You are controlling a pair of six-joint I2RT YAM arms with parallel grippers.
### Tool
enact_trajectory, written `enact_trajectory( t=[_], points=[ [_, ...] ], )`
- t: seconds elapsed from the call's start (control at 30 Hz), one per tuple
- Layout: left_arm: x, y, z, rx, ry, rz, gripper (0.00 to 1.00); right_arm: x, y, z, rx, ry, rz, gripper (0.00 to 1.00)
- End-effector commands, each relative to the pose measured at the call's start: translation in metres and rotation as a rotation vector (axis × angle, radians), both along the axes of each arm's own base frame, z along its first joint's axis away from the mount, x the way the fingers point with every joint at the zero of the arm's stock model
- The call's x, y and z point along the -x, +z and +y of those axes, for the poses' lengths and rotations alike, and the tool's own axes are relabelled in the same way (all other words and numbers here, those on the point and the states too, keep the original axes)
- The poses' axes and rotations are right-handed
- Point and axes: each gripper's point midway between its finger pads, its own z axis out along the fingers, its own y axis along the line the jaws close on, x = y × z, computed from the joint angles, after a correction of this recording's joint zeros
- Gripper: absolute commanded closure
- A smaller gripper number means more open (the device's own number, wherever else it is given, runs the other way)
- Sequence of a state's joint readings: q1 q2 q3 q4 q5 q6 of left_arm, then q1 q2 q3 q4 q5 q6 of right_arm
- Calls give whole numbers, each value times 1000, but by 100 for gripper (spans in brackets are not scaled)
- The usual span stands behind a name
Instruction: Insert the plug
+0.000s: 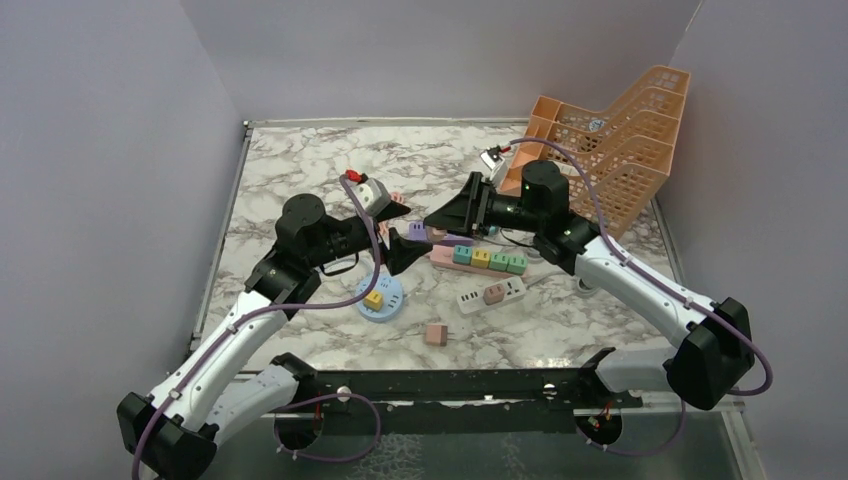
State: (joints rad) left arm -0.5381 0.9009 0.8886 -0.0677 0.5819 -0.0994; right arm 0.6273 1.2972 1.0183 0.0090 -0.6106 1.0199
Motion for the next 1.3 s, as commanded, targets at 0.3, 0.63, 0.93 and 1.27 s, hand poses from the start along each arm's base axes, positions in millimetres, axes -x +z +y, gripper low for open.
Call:
enact_trajectory(
  t=[0.3, 0.63, 0.93, 1.27],
  points=[
    [12, 13, -25, 21, -253, -299, 28, 25, 38, 5, -143, 128, 53, 60],
    [14, 9, -27, 39, -272, -286, 74, 24, 27, 7, -105, 159, 21, 53],
    [-24, -49, -10, -161, -70, -132, 100, -16, -16, -16, 217, -61, -86, 34],
    [-34, -76, -6, -218, -20, -33, 100, -21, -49, -10, 362, -11, -89, 41]
  ],
)
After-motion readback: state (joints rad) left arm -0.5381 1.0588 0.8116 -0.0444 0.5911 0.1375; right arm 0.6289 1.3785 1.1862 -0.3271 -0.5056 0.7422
